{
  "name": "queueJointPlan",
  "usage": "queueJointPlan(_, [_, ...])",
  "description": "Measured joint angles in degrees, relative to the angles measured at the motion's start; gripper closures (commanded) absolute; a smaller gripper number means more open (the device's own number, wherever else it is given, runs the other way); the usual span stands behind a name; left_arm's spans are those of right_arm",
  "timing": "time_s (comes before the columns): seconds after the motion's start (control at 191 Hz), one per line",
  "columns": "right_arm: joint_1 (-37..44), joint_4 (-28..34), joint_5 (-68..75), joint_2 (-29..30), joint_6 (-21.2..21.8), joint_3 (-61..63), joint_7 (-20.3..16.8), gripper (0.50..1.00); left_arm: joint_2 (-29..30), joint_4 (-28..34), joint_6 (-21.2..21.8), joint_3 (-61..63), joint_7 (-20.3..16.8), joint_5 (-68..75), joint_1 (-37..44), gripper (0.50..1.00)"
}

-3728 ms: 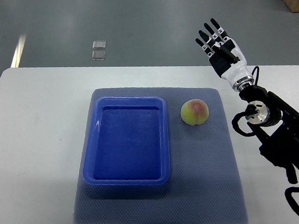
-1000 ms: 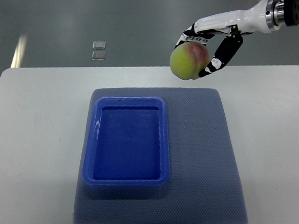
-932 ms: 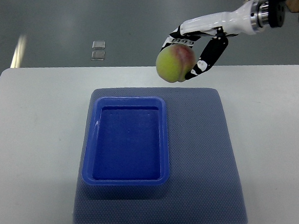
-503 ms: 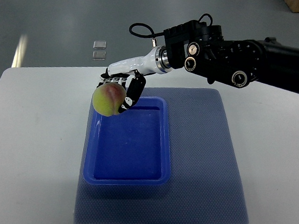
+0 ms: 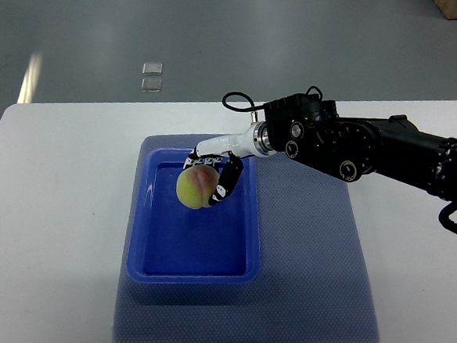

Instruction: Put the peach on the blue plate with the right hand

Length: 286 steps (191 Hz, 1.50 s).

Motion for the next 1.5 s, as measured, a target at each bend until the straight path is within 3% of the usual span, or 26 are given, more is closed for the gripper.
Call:
queueJointPlan(0.068, [-0.61, -0.04, -0.04, 0.00, -0.02, 0.03, 0.00, 0.726, 0.00, 0.00, 0.00, 0.00, 0.00, 0.01, 0.00, 0.500])
queueJointPlan(0.099, [-0.84, -0.06, -0.06, 0.00, -0.02, 0.03, 0.00, 0.687, 0.00, 0.01, 0.00, 0.00, 0.00, 0.01, 0.00, 0.500])
queueJointPlan(0.136, [-1.10, -0.10, -0.09, 0.00, -0.04, 0.05, 0.00, 0.601, 0.00, 0.02, 0.00, 0.00, 0.00, 0.01, 0.00, 0.500])
queueJointPlan(0.23, [-1.58, -0.35, -0.13, 0.00, -0.08, 0.07, 0.00, 0.575, 0.00, 0.04, 0.02, 0.00, 0.00, 0.01, 0.00, 0.500])
queueJointPlan(0.508, [-1.03, -1.16, 0.15, 0.00, 0.65, 0.69, 0.00, 0.572, 0.00, 0.06, 0.02, 0.00, 0.00, 0.00, 0.00, 0.500])
queueJointPlan(0.723, [4.47, -1.04, 1.02, -0.08, 0.84, 5.33, 0.07, 0.572, 0.00, 0.11, 0.02, 0.00, 0.00, -0.03, -0.01, 0.500])
queueJointPlan(0.869, [4.52, -0.79, 1.52, -5.94, 0.29, 17.69, 0.22, 0.572, 0.00, -0.12, 0.01, 0.00, 0.00, -0.03, 0.00, 0.500])
queueJointPlan(1.047, [-6.27, -0.77, 9.53, -10.74, 0.17, 40.86, 0.30, 0.572, 0.00, -0.39, -0.01, -0.01, 0.00, 0.11, -0.01, 0.500])
queueJointPlan(1.225, [-19.54, -0.88, 23.41, -10.31, -0.05, 62.41, 1.11, 0.570, 0.00, -0.46, -0.01, 0.06, -0.01, 0.19, -0.01, 0.500])
queueJointPlan(1.366, [-26.96, -1.12, 34.87, -7.83, -0.41, 69.53, 2.59, 0.570, 0.00, -0.70, -0.01, 0.09, 0.00, 0.24, -0.03, 0.500])
queueJointPlan(1.497, [-31.66, -1.99, 42.32, -5.01, -0.60, 70.78, 6.66, 0.570, 0.00, -1.19, -0.01, 0.09, 0.00, 0.24, -0.03, 0.500])
